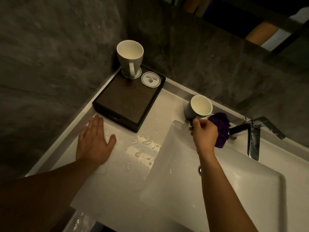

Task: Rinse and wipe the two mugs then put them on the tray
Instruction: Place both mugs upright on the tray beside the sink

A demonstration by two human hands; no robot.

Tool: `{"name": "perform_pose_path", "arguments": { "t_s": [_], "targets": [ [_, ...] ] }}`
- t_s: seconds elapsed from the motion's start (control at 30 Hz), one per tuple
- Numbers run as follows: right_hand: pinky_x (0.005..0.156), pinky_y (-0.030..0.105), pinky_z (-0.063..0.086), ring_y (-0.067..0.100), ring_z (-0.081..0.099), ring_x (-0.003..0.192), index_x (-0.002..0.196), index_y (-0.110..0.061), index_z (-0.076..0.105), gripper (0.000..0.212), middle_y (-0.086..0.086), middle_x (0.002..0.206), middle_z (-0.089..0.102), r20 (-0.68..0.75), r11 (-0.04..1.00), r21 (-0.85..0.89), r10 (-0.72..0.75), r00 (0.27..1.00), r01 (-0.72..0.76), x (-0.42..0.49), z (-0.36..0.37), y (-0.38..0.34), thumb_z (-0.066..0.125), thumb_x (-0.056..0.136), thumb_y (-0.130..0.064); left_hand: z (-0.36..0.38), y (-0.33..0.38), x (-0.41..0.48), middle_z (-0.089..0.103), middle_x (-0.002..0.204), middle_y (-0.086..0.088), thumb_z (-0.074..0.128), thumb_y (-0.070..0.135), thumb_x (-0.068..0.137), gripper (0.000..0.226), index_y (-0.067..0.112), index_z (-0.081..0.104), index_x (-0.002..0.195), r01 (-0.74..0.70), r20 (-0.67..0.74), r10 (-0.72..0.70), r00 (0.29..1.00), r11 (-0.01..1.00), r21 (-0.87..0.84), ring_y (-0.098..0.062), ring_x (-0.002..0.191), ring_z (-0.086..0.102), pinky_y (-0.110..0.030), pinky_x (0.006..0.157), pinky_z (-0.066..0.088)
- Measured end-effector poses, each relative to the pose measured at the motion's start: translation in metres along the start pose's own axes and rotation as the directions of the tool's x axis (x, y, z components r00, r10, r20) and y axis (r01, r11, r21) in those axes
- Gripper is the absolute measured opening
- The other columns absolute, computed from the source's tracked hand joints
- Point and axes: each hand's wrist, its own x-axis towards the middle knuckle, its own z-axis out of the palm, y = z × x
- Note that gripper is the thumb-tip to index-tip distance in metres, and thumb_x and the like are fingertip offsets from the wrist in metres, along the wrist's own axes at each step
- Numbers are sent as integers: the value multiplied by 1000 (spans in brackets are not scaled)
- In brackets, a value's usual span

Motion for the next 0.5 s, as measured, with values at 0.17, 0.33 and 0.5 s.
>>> {"name": "perform_pose_path", "arguments": {
  "t_s": [0.17,0.33,0.5],
  "targets": [
    [81,47,61,19,73,76,87,-9,70,25,3,76,74,-10,997,-70,-31,999,31,0,1,-6,62,100,-29,0,1,0,16,174,-11,44,55,100,84,11,17,165,0,-2,0,1000,1000,4,-27,160,16,-44,127,16],
    [78,43,62,15,73,73,86,-10,70,27,-1,74,73,-10,998,-60,-35,999,34,-9,3,-8,61,100,-31,2,-2,1,15,174,-11,40,58,99,85,12,15,166,-5,3,5,1000,1000,-7,-27,160,16,-44,127,16],
    [80,44,63,14,73,76,86,-15,69,22,-4,77,73,39,997,-27,-72,997,73,-20,9,-24,63,99,-31,3,-2,1,12,175,-9,27,63,95,88,13,12,166,-5,4,5,1000,1000,-2,-24,161,13,-43,128,14]
  ]
}}
